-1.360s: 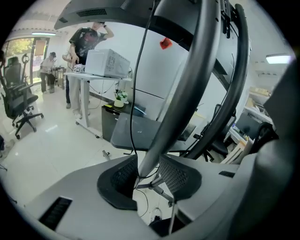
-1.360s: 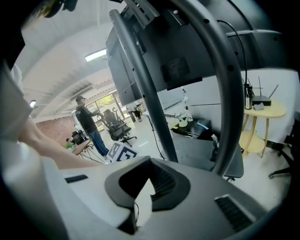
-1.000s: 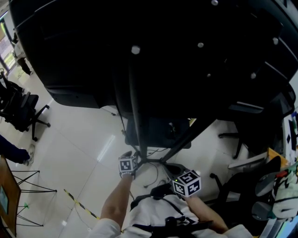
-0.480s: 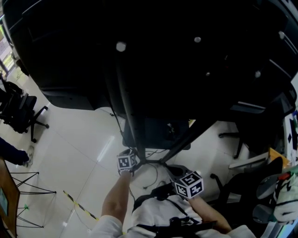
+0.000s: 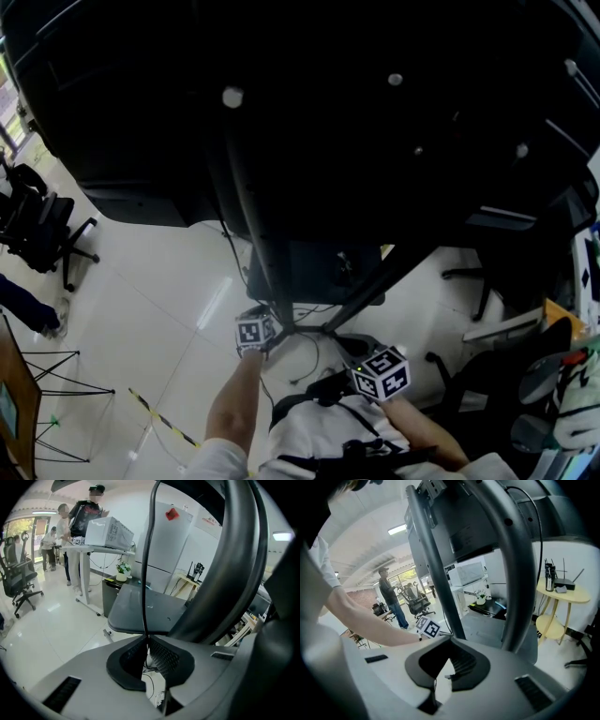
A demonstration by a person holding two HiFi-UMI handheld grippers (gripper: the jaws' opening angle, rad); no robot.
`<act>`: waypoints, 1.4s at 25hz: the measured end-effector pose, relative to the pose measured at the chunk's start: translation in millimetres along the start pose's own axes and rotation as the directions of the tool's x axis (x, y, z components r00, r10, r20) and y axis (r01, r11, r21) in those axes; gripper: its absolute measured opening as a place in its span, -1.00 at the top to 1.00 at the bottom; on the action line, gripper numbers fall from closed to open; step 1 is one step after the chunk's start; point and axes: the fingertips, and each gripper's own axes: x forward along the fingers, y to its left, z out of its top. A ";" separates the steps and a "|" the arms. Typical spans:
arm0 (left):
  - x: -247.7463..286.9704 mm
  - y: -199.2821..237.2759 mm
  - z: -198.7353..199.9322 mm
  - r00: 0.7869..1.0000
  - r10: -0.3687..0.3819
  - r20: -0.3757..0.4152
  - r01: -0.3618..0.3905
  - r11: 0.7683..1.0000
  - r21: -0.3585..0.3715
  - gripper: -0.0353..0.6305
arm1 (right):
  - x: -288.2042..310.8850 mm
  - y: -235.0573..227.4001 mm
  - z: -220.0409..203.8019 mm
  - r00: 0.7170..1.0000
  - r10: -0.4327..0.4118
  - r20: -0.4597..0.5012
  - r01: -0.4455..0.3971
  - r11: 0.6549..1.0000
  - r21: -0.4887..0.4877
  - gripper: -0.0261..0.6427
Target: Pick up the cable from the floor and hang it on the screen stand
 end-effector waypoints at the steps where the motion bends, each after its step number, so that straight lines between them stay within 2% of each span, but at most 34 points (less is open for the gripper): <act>1: -3.5 -1.6 -0.9 1.000 -0.005 0.000 0.005 1.000 -0.001 0.84 | 0.3 1.3 1.2 1.000 0.003 -0.003 -0.003 1.000 0.000 0.91; 5: -27.7 -17.9 -3.5 0.999 -0.050 0.016 0.050 0.999 -0.005 0.85 | -1.6 11.9 5.8 1.000 0.017 -0.018 -0.016 1.000 0.005 0.91; 10: -72.0 -44.5 -10.7 0.993 -0.119 0.027 0.119 0.993 0.013 0.85 | -0.5 34.3 9.1 0.999 0.028 -0.016 -0.027 0.998 0.057 0.91; 16: -128.9 -66.8 -18.0 0.980 -0.193 0.055 0.189 0.980 0.067 0.85 | -1.3 67.0 1.0 1.000 0.015 -0.005 -0.014 0.993 0.118 0.91; 19: -158.4 -74.2 -14.4 0.973 -0.218 0.074 0.211 0.974 0.085 0.85 | -1.8 78.8 -7.1 1.000 -0.007 0.001 0.007 0.988 0.153 0.91; 25: -208.1 -90.3 -22.1 0.963 -0.266 0.045 0.257 0.955 0.151 0.85 | -13.7 98.0 -27.7 0.996 -0.080 0.026 0.072 0.968 0.241 0.91; 35: -263.3 -136.8 -28.6 0.934 -0.356 0.007 0.342 0.902 0.266 0.85 | -47.5 129.4 -75.1 0.979 -0.202 0.032 0.182 0.933 0.310 0.91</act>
